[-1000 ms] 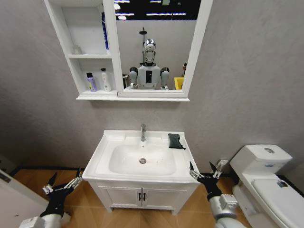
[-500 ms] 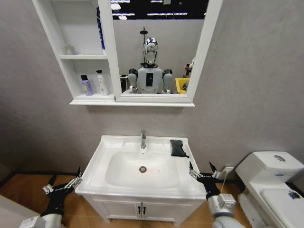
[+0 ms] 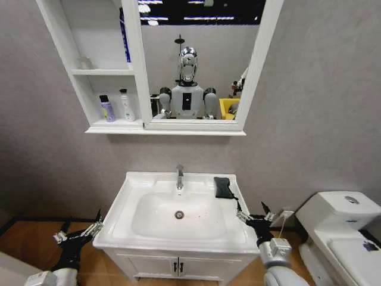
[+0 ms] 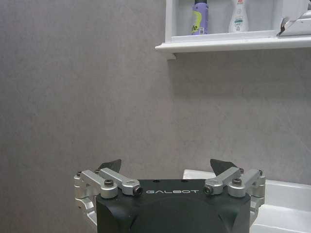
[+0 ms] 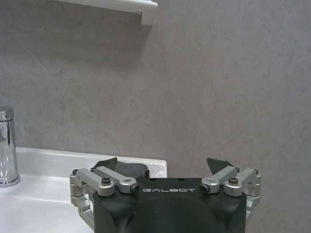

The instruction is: Move facial cleanser and shampoo from washbasin to cabinet, then wipe washbasin with towel.

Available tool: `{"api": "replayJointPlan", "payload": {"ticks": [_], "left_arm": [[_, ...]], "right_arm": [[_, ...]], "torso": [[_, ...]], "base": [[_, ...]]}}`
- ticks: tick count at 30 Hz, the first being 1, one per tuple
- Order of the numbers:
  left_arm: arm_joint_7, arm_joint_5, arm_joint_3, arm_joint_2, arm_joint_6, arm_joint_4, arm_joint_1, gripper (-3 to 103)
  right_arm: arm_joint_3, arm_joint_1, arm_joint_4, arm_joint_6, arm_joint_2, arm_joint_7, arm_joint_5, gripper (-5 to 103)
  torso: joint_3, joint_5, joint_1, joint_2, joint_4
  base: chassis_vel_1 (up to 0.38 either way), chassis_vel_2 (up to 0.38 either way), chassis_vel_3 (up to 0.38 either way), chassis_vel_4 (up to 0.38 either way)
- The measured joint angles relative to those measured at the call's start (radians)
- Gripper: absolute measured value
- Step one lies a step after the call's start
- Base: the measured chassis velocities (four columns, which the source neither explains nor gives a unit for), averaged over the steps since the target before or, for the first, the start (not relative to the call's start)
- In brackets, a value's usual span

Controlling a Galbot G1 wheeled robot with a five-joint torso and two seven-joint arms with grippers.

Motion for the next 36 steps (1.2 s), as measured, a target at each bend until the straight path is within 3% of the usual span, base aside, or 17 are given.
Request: {"api": "replayJointPlan", "payload": {"ticks": [32, 36], "left_arm": [[0.0, 0.0, 0.0, 0.0, 0.0, 0.0, 0.0, 100], [0.0, 0.0, 0.0, 0.0, 0.0, 0.0, 0.0, 100]], "right_arm": [[0.0, 0.018, -0.045, 0.004, -0.013, -0.003, 0.022, 100], [0.013, 0.099, -0.068, -0.081, -0.062, 0.032, 0.096, 100]], "torso": [[0.0, 0.0, 0.001, 0.0, -0.0003], [0.0, 0.0001, 0.001, 0.0, 0.0001]], "base": [[0.012, 0.008, -0.012, -0.011], [0.0, 0.0, 0.0, 0.0]]}}
